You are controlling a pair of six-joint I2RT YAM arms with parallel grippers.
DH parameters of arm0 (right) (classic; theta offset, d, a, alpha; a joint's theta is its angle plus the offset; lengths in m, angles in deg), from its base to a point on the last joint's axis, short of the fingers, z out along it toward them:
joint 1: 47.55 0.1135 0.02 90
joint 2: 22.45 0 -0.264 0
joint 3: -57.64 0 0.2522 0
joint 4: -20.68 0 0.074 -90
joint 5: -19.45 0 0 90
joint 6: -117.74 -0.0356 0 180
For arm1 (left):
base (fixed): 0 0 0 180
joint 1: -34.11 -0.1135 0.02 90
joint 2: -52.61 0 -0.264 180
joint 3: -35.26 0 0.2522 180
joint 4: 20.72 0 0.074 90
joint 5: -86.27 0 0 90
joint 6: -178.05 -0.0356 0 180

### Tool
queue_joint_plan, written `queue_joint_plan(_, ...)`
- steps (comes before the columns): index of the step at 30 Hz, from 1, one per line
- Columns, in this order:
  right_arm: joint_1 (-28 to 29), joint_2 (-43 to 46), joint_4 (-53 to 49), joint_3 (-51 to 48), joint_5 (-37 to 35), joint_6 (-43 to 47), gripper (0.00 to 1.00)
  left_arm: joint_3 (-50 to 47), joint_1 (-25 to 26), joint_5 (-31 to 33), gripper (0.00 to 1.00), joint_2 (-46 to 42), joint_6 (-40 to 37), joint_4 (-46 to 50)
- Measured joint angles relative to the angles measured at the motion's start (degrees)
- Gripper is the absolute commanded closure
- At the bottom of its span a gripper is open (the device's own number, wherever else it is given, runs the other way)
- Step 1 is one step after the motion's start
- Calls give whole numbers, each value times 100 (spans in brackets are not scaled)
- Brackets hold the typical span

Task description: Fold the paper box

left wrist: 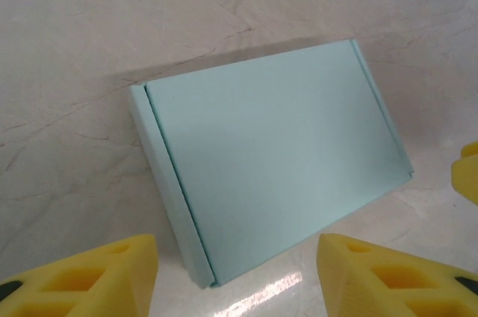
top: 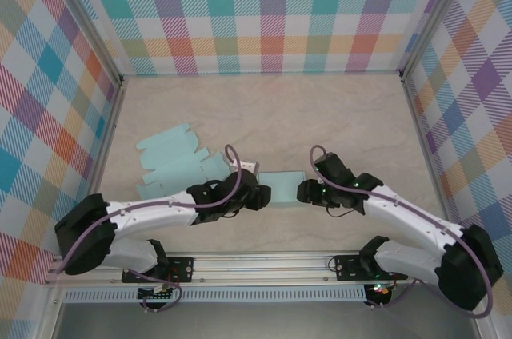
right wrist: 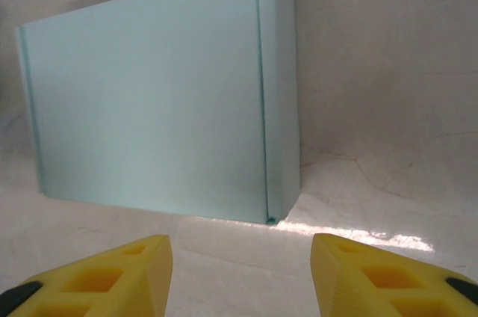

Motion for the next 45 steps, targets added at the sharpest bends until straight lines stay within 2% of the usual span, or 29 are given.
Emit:
queue_joint_plan(6, -149, -868, 192, 109, -168, 195, 53, 214, -17, -2, 46, 758, 170, 310)
queue_joint_plan(11, -468, -1139, 400, 214, -214, 389, 54, 555, -118, -109, 52, 1266, 216, 149)
queue_joint_plan(17, -1375, -1351, 555, 365, -278, 782, 55, 1600, -249, -282, 53, 2363, 214, -232)
queue_joint_plan(24, -2577, -2308, 804, 1113, -177, 1449, 55, 3152, -507, -367, 52, 3613, 304, -221)
queue_joint_plan(29, -3106, -2940, 949, 1711, -74, 1851, 52, 4192, -651, -426, 50, 4378, 341, -140)
queue_joint_plan(32, -3300, -3220, 946, 2017, -33, 2011, 45, 4725, -769, -581, 42, 4736, 341, -46)
queue_joint_plan(36, -3335, -3292, 837, 2223, 48, 2194, 33, 4920, -898, -741, 18, 4876, 262, 66)
queue_joint_plan(39, -3322, -3200, 636, 2361, 118, 2321, 29, 4920, -940, -734, 3, 4852, 140, 199)
queue_joint_plan(41, -3320, -3045, 472, 2474, 173, 2389, 28, 4916, -942, -662, 0, 4760, 26, 382)
queue_joint_plan(42, -3320, -2944, 413, 2516, 201, 2404, 9, 4874, -942, -619, 0, 4658, -42, 446)
queue_joint_plan(43, -3320, -2802, 350, 2542, 227, 2433, 0, 4793, -942, -562, 0, 4492, -103, 509)
queue_joint_plan(45, -3316, -2505, 243, 2546, 319, 2428, 0, 4542, -942, -404, 0, 4037, -214, 570)
